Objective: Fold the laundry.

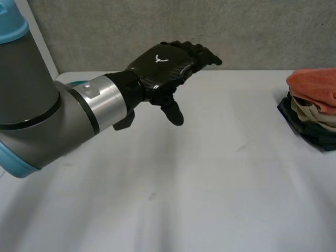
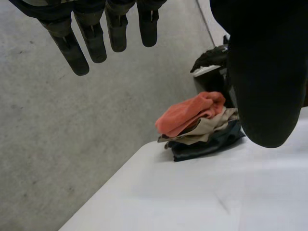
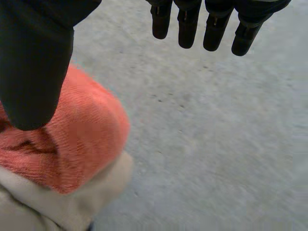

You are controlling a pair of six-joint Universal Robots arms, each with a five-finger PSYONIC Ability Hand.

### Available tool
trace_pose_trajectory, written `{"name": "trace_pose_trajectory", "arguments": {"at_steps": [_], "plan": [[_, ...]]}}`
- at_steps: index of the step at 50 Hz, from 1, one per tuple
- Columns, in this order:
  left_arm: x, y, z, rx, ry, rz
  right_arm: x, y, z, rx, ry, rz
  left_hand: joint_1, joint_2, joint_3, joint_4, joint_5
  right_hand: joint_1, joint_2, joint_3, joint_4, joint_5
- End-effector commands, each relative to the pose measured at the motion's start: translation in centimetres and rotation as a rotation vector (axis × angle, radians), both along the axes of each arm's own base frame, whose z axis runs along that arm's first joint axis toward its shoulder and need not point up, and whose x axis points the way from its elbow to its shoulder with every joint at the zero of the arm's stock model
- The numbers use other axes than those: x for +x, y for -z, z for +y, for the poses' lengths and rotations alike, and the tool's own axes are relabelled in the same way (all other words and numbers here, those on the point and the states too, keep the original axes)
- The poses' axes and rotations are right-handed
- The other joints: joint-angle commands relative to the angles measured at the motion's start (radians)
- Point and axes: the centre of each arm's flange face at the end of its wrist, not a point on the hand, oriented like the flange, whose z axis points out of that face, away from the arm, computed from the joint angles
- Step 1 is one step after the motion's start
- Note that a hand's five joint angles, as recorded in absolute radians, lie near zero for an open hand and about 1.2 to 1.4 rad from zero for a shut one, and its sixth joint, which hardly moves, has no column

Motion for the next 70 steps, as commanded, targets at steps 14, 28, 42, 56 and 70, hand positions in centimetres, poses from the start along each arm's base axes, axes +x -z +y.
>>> {"name": "trace_pose_trajectory", "arguments": {"at_steps": [14, 28, 42, 56, 70], "plan": [[-0.5, -5.3, 2.4, -0.126, 0.048, 0.155, 0.0, -11.8, 1.4, -0.197, 0.445, 0.202, 0.024, 0.012, 0.010, 0.017, -0.002, -0.049, -0.034, -0.032, -0.030, -0.042], [10.3, -9.7, -7.7, -0.261, -0.606, 0.254, 26.4, -7.2, 10.6, -0.220, -0.441, 0.160, 0.027, 0.015, 0.013, 0.020, 0.001, -0.049, -0.034, -0.032, -0.030, -0.042], [21.1, 8.3, -22.7, -0.363, -1.003, -0.505, 28.8, 3.6, 16.7, 0.297, -0.546, 0.300, 0.004, -0.008, -0.011, -0.004, -0.022, -0.049, -0.034, -0.032, -0.030, -0.042], [23.8, 19.8, -28.0, -0.278, -0.818, -0.496, 27.8, 5.5, 17.1, 0.299, -0.498, 0.350, 1.120, 1.109, 1.106, 1.113, 1.094, -0.049, -0.034, -0.032, -0.030, -0.042], [14.6, -2.3, -19.7, -0.373, -0.721, 0.138, 27.2, 4.7, 16.0, 0.246, -0.424, 0.344, 1.198, 1.186, 1.184, 1.191, 1.172, -0.049, -0.034, -0.032, -0.030, -0.042]]}}
